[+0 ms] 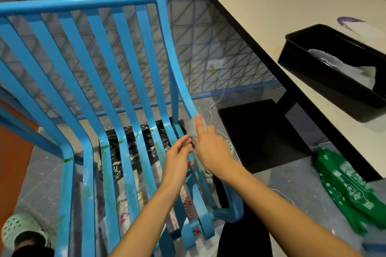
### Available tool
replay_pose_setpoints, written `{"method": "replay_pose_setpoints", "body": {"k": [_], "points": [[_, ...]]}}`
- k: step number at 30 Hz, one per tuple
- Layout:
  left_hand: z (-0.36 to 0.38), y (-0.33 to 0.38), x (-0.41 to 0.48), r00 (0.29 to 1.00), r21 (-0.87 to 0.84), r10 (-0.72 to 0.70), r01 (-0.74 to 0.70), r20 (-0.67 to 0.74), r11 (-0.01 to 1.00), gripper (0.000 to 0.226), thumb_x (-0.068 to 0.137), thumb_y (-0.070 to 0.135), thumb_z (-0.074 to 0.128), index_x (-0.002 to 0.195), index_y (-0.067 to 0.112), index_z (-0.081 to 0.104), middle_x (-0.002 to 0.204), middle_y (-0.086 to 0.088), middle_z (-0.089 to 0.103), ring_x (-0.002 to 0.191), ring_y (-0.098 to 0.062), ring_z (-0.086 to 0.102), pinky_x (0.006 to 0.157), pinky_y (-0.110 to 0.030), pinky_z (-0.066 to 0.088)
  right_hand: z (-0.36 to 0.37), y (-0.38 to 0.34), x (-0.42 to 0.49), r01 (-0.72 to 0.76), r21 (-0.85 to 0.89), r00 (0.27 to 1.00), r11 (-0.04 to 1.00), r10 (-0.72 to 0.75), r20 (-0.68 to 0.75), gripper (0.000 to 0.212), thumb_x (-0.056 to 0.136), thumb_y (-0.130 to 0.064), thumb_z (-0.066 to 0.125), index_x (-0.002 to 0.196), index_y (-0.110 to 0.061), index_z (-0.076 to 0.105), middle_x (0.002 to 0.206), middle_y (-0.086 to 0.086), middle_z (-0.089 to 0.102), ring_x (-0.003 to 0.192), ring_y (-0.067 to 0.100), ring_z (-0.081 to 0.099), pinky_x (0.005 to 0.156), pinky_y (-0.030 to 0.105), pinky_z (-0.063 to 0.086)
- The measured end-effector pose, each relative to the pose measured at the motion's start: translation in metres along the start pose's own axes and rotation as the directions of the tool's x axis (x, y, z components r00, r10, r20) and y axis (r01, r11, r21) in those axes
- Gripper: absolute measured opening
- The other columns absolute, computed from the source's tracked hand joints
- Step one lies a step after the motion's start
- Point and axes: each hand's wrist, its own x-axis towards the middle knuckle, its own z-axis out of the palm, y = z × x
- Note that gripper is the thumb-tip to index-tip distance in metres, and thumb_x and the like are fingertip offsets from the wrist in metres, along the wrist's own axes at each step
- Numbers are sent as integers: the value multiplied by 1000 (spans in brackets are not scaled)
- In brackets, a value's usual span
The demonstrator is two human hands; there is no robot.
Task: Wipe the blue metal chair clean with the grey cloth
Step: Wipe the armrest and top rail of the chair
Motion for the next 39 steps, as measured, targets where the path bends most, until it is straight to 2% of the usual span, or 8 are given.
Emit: {"method": "replay_pose_setpoints", "body": {"k": [7, 11, 16, 21, 24, 28, 32, 39], "points": [[5, -7, -2, 995, -56, -92, 94, 46, 994, 24, 99, 16, 56, 121, 15, 64, 107, -1, 73, 98, -17, 69, 78, -31, 54, -11, -29, 127, -111, 236, 994, 965, 110, 16, 85, 97, -18, 52, 154, -7, -9, 131, 28, 49, 113, 43, 55, 85, 44, 45], [30, -25, -27, 956, 62, -180, 170, 231, 983, 48, 96, 16, 61, 141, 21, 45, 117, -1, 68, 109, -16, 64, 96, -31, 51, -16, -24, 146, -186, 454, 982, 871, 150, 114, 60, 95, -24, 58, 141, -1, 28, 133, 25, 51, 117, 40, 53, 90, 40, 44], [50, -52, -49, 912, -38, -201, 229, 357, 973, 58, 92, 2, 66, 139, 22, 39, 92, 0, 77, 96, -21, 73, 98, -42, 53, -8, -11, 119, -207, 515, 977, 832, 150, 150, 54, 93, -33, 61, 132, 0, 43, 129, 22, 56, 114, 37, 56, 81, 33, 43], [31, -56, -58, 885, -23, -227, 258, 407, 966, 58, 90, 3, 69, 139, 17, 43, 90, -2, 75, 93, -23, 73, 97, -44, 54, -4, -7, 58, -246, 625, 967, 741, 142, 213, 34, 91, -28, 63, 111, -1, 60, 106, 19, 67, 96, 33, 65, 86, 47, 55], [21, -57, -70, 857, -5, -249, 282, 451, 959, 50, 90, 2, 69, 131, 20, 45, 105, -9, 73, 96, -25, 73, 96, -42, 55, -5, -5, 5, -281, 721, 958, 633, 148, 244, 26, 92, -29, 63, 104, -6, 64, 91, 8, 67, 76, 15, 62, 66, 25, 52], [10, -63, -80, 852, 89, -224, 207, 474, 974, 30, 91, -5, 63, 112, 14, 52, 81, 4, 74, 79, -6, 72, 77, -22, 55, 13, 8, -63, -231, 634, 973, 738, 162, 166, 33, 90, -42, 59, 113, -19, 52, 95, -1, 61, 81, 13, 61, 70, 34, 53], [-15, -79, -87, 784, 200, -288, 212, 550, 957, 26, 83, -2, 73, 104, 11, 65, 89, 3, 71, 83, -3, 68, 82, -20, 51, 23, 17, -97, -264, 592, 964, 762, 191, 184, 37, 89, -41, 60, 119, -23, 47, 108, 4, 58, 88, 15, 62, 74, 36, 57], [-40, -63, -69, 937, 121, -191, 162, 294, 979, 21, 96, 11, 61, 115, 18, 65, 96, 0, 75, 90, -15, 72, 82, -28, 55, 3, 10, -72, -218, 599, 973, 771, 125, 192, 27, 95, -39, 58, 110, -16, 56, 98, 0, 65, 84, 11, 62, 76, 30, 52]]}}
